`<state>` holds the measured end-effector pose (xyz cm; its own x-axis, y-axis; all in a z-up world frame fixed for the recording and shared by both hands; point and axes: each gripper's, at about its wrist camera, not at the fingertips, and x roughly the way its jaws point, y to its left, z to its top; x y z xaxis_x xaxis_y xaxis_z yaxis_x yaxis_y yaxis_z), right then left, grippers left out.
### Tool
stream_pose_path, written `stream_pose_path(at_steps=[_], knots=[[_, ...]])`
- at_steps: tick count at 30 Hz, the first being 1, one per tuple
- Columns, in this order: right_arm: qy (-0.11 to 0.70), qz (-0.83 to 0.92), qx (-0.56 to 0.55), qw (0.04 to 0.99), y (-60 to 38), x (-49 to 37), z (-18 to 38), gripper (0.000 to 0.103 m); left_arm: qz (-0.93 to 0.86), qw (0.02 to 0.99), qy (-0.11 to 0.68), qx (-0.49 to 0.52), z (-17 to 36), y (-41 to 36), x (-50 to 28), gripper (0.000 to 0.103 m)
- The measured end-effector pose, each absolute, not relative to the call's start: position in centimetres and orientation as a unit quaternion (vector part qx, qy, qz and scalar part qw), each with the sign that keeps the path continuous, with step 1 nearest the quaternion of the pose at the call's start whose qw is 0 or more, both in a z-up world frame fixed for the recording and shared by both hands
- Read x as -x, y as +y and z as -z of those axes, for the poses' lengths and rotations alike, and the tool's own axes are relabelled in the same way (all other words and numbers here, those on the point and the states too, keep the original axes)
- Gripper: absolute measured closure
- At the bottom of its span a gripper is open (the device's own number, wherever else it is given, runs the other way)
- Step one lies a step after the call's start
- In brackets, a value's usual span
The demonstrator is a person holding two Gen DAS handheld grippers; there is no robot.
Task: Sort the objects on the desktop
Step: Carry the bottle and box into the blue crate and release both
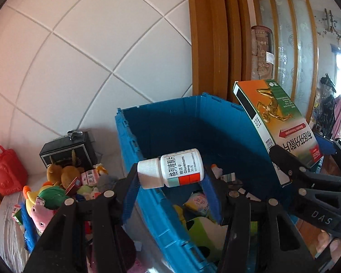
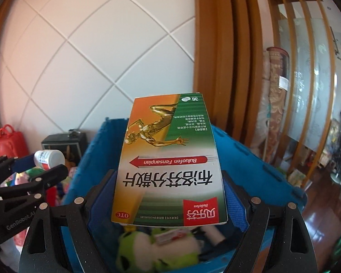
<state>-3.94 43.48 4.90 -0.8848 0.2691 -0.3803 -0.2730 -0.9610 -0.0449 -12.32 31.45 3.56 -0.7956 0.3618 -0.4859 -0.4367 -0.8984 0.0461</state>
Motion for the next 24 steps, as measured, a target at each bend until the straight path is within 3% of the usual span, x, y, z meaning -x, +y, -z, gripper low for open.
stream_pose_path(at_steps=[6, 16, 19, 22, 24], knots=[[0.019, -0.967, 0.202, 0.154, 47.3, 3.8, -3.9, 0.016, -0.935, 0.219, 0.108, 0.258, -3.1, 35.1, 12.1, 0.05], [0.007, -0.966, 0.204, 0.161, 49.5, 4.6, -3.6, 0.016, -0.937, 0.21, 0.108, 0.257, -3.0, 35.8, 11.8, 0.037], [0.006, -0.967, 0.2, 0.16, 49.5, 4.2, -3.6, 0.012, -0.935, 0.214, 0.105, 0.261, -2.9, 35.6, 11.7, 0.036], [0.001, -0.967, 0.193, 0.169, 49.6, 3.8, -3.9, 0.0, -0.936, 0.213, 0.097, 0.262, -2.9, 35.2, 11.5, 0.033], [0.0, -0.968, 0.187, 0.169, 49.5, 3.5, -4.2, 0.0, -0.938, 0.211, 0.091, 0.258, -2.9, 34.6, 11.3, 0.032]])
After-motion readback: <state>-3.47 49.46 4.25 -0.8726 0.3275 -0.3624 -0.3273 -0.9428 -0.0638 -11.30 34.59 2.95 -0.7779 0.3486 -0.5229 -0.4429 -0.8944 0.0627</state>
